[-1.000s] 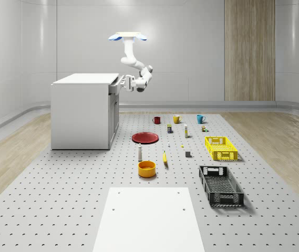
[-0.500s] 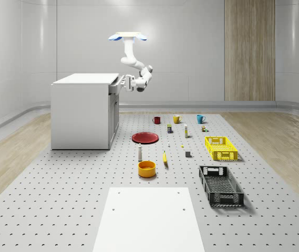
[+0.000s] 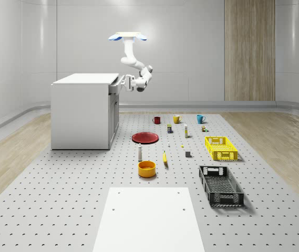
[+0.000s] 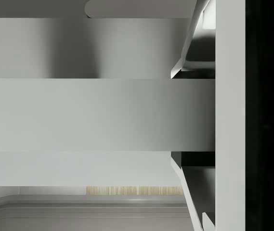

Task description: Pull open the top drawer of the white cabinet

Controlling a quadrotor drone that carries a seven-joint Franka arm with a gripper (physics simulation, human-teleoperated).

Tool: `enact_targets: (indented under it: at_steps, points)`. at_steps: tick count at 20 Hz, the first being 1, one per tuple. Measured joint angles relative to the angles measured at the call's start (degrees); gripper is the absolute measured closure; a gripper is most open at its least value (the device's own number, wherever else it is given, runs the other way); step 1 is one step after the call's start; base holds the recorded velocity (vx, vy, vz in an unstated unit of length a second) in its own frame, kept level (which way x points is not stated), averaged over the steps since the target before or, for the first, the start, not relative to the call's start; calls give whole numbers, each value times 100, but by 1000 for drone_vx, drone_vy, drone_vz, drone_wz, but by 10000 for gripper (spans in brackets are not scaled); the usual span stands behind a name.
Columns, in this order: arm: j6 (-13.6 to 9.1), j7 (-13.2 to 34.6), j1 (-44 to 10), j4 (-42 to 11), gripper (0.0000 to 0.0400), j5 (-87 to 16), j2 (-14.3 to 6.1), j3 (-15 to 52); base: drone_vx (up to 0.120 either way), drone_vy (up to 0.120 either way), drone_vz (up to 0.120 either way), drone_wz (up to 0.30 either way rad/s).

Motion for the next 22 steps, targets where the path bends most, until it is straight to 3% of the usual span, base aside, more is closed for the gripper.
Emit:
enact_targets:
  at_steps: [3, 6, 16, 17, 18, 19, 22]
  points:
    - [31, 215, 38, 20, 269, -92, -81, 21, 0, 0, 0, 0]
    - [6, 120, 43, 30, 279, -114, -82, -33, 0, 0, 0, 0]
    - [-423, 183, -30, 327, 268, -450, -125, -381, 0, 0, 0, 0]
    - [-475, -215, -63, 313, 198, -472, -33, -455, 0, 0, 0, 0]
    - [-563, 23, -84, 352, 100, -731, -6, -516, 0, 0, 0, 0]
    - [-577, 348, -8, 421, 132, -914, -170, -530, 0, 0, 0, 0]
    - [-549, 366, 34, 450, 191, -859, -231, -541, 0, 0, 0, 0]
